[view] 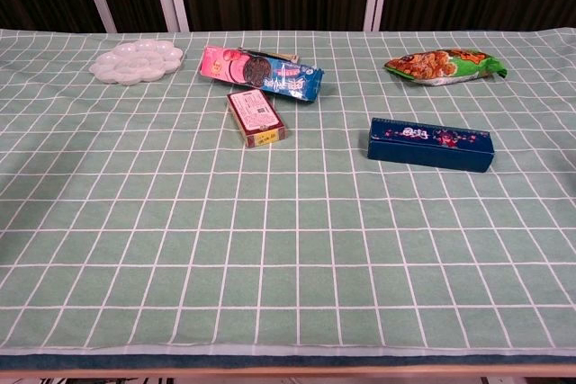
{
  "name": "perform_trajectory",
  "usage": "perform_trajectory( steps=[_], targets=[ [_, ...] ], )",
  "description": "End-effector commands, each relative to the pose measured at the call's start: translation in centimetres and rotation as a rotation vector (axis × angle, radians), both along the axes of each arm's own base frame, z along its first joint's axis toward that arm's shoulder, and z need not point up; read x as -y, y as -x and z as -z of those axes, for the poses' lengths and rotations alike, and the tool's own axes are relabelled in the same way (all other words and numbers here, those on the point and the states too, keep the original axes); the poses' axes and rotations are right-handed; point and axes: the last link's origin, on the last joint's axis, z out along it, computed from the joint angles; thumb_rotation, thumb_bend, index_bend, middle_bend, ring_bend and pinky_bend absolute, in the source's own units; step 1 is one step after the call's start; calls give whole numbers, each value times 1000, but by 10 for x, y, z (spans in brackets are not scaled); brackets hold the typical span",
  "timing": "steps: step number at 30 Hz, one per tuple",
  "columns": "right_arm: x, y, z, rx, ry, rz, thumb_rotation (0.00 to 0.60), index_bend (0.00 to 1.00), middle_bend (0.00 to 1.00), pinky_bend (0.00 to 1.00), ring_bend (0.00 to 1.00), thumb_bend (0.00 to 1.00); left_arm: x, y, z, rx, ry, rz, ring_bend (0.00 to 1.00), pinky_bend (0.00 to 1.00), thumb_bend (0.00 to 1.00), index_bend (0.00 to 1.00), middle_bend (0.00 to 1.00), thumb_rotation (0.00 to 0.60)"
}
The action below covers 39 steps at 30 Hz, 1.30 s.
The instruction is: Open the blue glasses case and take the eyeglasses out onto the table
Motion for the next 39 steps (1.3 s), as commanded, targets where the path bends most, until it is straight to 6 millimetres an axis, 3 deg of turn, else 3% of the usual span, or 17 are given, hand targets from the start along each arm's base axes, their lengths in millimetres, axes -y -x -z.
perform_trajectory(
  steps=[1, 8, 14, 28, 33, 39],
  targets=[
    [0, 0, 0, 5, -1, -1, 600, 156, 5, 215, 25, 147, 1, 0, 0, 0, 4, -1, 0, 0, 222, 69, 0, 600],
    [-2, -2, -1, 32, -15, 1, 600, 152, 14, 215, 26, 147, 4, 1, -3, -6, -16, -7, 0, 0, 227, 69, 0, 600],
    [-1, -4, -2, 77, -2, -30, 600, 151, 81, 215, 60, 146, 1, 1, -2, -2, -13, -15, 0, 0, 227, 67, 0, 600],
    [1, 1, -4, 118, -43, 12, 600, 163, 81, 215, 60, 147, 3, 2, -4, -2, -20, -32, 0, 0, 239, 67, 0, 600],
    [28, 2, -27, 123, -102, 54, 600, 191, 113, 215, 60, 146, 2, 0, -2, -2, -20, -37, 0, 0, 250, 65, 0, 600],
    [64, -26, -38, 133, -230, 74, 600, 215, 120, 215, 60, 147, 2, 0, -1, -2, -21, -43, 0, 0, 250, 64, 0, 600]
  ],
)
